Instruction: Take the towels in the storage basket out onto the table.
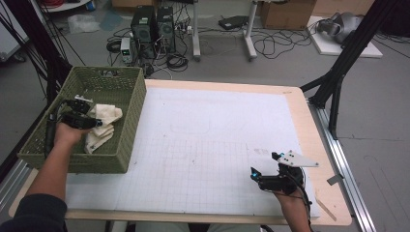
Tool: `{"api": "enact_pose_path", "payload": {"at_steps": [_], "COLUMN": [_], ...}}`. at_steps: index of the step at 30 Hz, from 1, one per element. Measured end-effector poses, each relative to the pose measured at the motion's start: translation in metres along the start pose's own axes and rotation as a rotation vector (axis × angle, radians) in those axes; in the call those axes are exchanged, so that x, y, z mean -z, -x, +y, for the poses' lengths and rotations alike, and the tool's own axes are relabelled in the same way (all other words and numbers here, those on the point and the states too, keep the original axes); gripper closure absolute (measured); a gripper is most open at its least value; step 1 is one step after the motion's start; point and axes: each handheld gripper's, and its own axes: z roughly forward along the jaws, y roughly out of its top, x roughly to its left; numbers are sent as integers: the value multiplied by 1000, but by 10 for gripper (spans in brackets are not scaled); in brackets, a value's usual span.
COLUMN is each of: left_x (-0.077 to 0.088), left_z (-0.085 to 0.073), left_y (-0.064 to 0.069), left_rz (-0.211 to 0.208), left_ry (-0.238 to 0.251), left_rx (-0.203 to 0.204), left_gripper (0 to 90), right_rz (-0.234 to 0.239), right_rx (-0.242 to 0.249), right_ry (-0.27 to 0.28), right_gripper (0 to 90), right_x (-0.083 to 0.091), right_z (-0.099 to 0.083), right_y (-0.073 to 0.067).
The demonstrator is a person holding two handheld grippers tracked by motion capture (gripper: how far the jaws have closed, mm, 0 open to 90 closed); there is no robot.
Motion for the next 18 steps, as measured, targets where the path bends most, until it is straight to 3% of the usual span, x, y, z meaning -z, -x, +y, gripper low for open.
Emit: {"api": "enact_pose_path", "payload": {"at_steps": [4,7,10,18], "left_x": [12,24,38,65], "left_z": [2,4,4,2], "left_y": [-1,-5,-8,-11], "left_rz": [-9,-26,-54,-98], "left_ry": [88,205,301,458], "left_rx": [21,67,89,112], "left_gripper": [828,830,832,833], "right_rz": [-5,-9,-14,-22], "right_rx": [-16,-37,-29,-39], "right_ry": [0,8,13,18], "right_gripper": [36,35,35,35], "right_x": [2,2,3,8], "right_z": [-1,-1,0,-1], "right_y": [-1,0,0,0]}}
